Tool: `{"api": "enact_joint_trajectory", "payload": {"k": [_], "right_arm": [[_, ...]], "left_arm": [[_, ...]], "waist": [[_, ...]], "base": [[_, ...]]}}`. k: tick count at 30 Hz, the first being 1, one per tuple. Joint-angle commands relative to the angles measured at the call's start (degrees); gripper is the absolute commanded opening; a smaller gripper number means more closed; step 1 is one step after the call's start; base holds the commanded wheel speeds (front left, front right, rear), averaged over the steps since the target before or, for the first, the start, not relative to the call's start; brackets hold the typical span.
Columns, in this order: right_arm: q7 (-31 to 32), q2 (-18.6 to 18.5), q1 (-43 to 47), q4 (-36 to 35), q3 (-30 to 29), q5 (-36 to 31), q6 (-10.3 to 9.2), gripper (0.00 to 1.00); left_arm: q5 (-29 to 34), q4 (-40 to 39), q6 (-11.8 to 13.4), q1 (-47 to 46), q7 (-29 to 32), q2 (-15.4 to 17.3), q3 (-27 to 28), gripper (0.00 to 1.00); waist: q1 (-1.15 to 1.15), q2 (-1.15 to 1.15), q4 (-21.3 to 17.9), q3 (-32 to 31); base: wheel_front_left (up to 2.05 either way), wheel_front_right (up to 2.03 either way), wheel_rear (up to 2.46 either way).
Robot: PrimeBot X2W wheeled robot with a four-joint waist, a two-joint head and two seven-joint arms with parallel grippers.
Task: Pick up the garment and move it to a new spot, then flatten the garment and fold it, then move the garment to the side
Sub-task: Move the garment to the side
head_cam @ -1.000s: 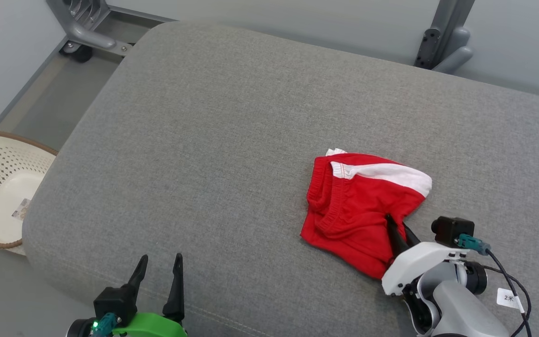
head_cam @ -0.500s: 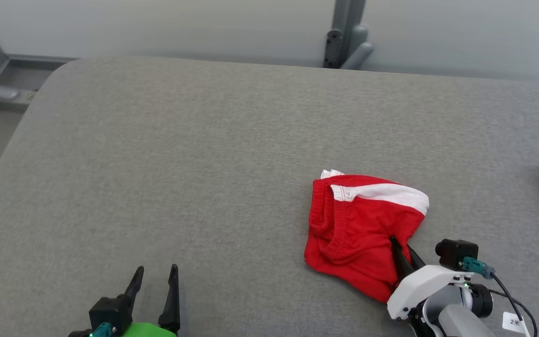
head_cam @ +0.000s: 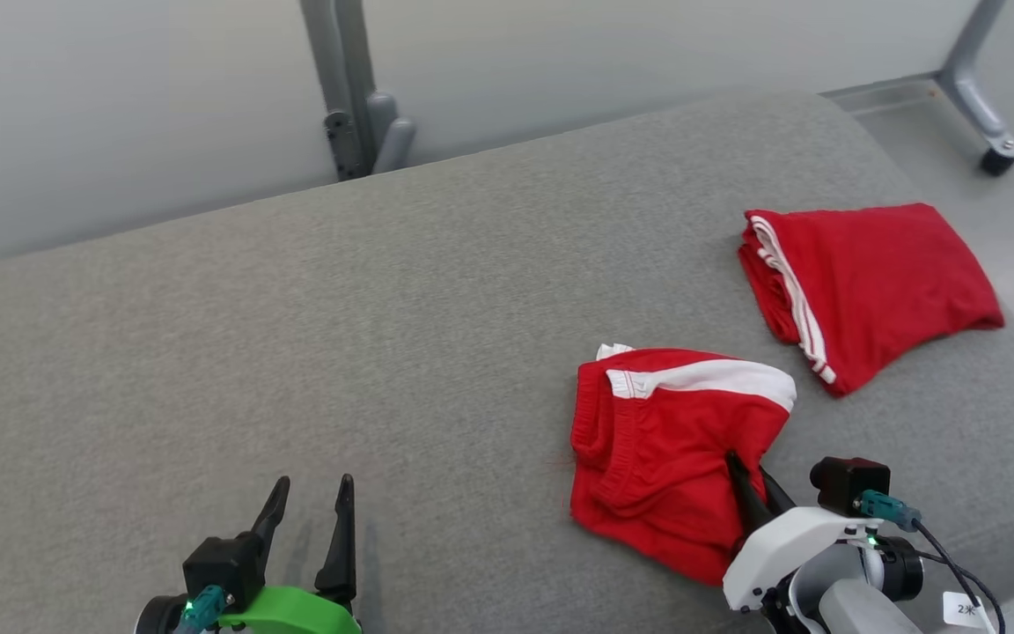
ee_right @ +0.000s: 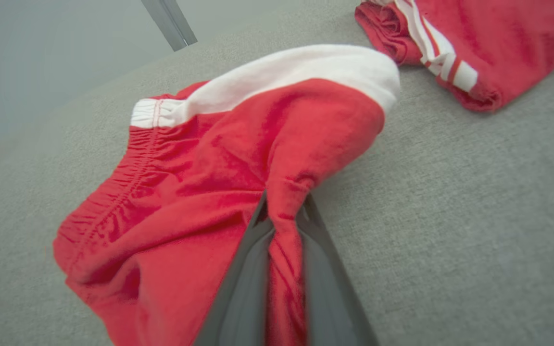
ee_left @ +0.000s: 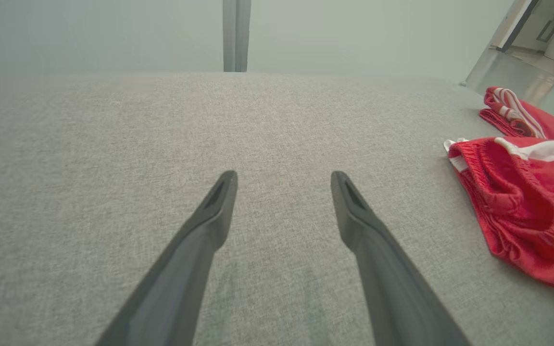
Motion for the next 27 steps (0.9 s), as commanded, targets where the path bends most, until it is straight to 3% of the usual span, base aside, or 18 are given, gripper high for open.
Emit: {"api": "enact_joint_trajectory", "payload": {"k": [1,6,16,27], "right_arm": [[0.02,-0.14,0.35,-0.31,0.27,0.37,-0.1,0.0],[0.02,-0.14,-0.21,-0.29,1.06,0.29,-0.09,0.0],[0.02,-0.89,-7.08,1.0,3.0,-5.21,-0.08,0.0],[0.02,-9.56,-19.45,7.1,11.09,-6.19,-0.09,0.0]], "left_arm": [[-0.02,0.16,0.12,-0.9,0.05,0.22,-0.07,1.0],[0.19,0.35,0.0,-1.48,0.05,0.23,-0.25,1.0],[2.45,0.48,-0.62,-3.08,0.06,0.25,1.58,1.0],[3.96,0.24,-1.68,-3.76,0.05,0.23,1.97,1.0]], "waist": [[0.0,0.0,-9.53,-0.62],[0.0,0.0,-9.27,0.26],[0.0,0.0,-3.82,4.08],[0.0,0.0,1.66,6.1]], "base": [[0.0,0.0,0.0],[0.0,0.0,0.0],[0.0,0.0,0.0],[0.0,0.0,0.0]]}}
